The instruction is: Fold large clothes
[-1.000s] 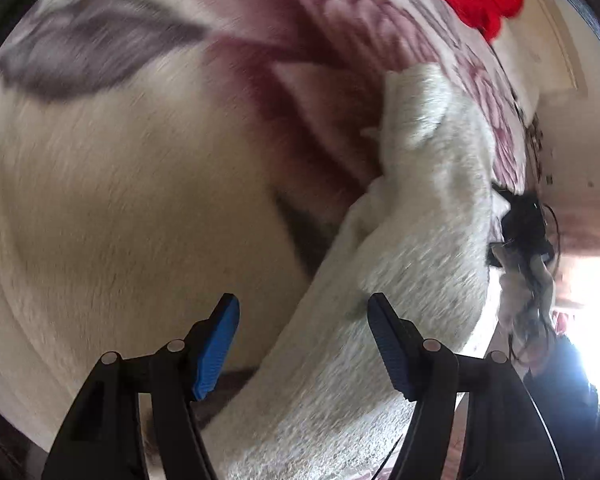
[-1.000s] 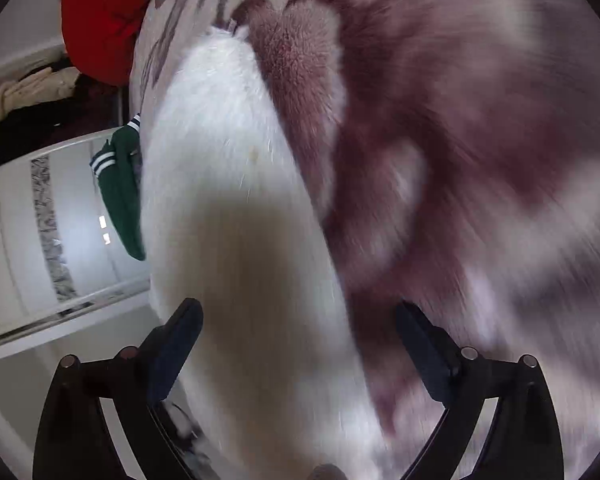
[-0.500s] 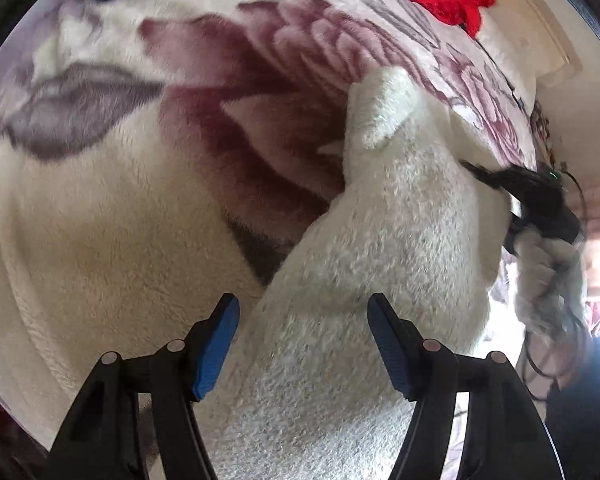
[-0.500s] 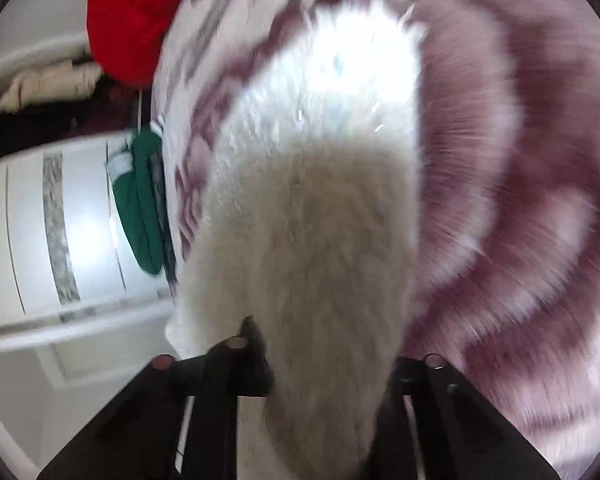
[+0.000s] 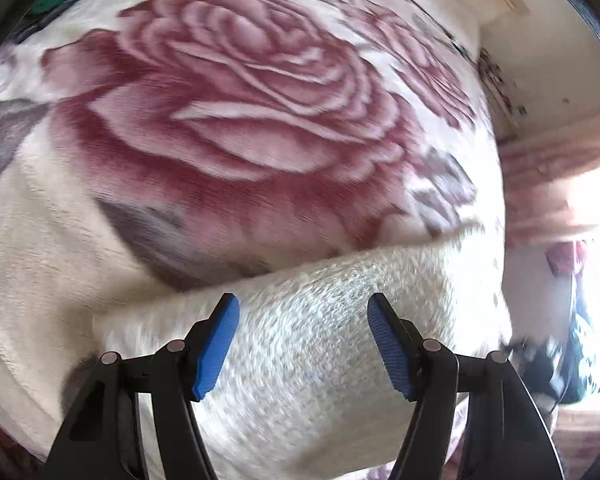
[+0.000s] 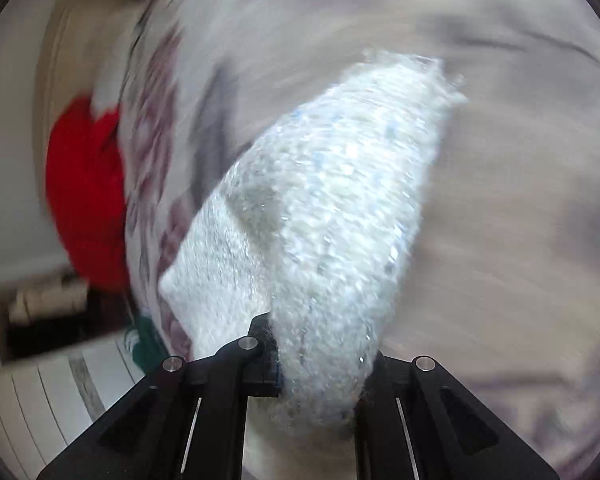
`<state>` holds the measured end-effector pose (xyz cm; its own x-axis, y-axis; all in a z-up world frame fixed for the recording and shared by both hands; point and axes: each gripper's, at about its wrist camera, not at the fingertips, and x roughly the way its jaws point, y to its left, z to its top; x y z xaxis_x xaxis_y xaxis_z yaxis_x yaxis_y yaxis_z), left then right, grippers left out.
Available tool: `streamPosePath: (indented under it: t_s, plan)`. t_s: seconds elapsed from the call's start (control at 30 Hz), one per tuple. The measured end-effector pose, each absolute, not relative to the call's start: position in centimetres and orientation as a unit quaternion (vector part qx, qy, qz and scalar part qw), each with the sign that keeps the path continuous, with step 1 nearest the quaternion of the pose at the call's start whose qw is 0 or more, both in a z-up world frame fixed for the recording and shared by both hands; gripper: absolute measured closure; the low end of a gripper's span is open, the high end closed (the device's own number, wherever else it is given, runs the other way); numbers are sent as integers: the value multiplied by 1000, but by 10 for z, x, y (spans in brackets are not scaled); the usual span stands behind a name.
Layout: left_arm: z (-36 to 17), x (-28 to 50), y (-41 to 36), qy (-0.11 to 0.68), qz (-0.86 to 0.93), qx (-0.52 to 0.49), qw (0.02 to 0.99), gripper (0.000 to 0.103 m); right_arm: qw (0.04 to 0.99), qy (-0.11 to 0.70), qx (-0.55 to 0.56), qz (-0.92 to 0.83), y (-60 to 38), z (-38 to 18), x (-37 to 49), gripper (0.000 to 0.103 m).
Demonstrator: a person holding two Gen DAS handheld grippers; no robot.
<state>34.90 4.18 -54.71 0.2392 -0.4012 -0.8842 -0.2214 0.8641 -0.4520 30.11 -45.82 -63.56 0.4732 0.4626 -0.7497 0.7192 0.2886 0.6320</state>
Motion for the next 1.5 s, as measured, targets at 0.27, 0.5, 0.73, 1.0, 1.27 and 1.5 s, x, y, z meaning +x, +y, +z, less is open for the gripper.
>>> streamPosePath:
  t_s: [0.27, 0.5, 0.73, 1.0, 1.27, 1.5]
  plan:
    - [-524, 326, 0, 630, -85, -187, 749, 39, 521, 500, 663, -196, -486, -650, 117, 54]
    - [-523, 267, -24, 666, -75, -203, 714, 39, 562, 633, 507, -165, -476, -561, 125, 42]
    - [-572, 160, 74, 669, 28, -368, 645, 39, 635, 677, 366, -63, -421, -516, 210, 39]
    - [-612, 162, 57, 637, -44, -437, 633, 39, 615, 692, 374, -59, -397, -572, 236, 39]
    - [-576, 187, 45, 599, -82, -366, 707, 98, 591, 712, 373, -75, -380, -603, 237, 39]
    - [-597, 190, 90, 630, -89, -339, 693, 97, 604, 726, 325, -53, -363, -600, 240, 39]
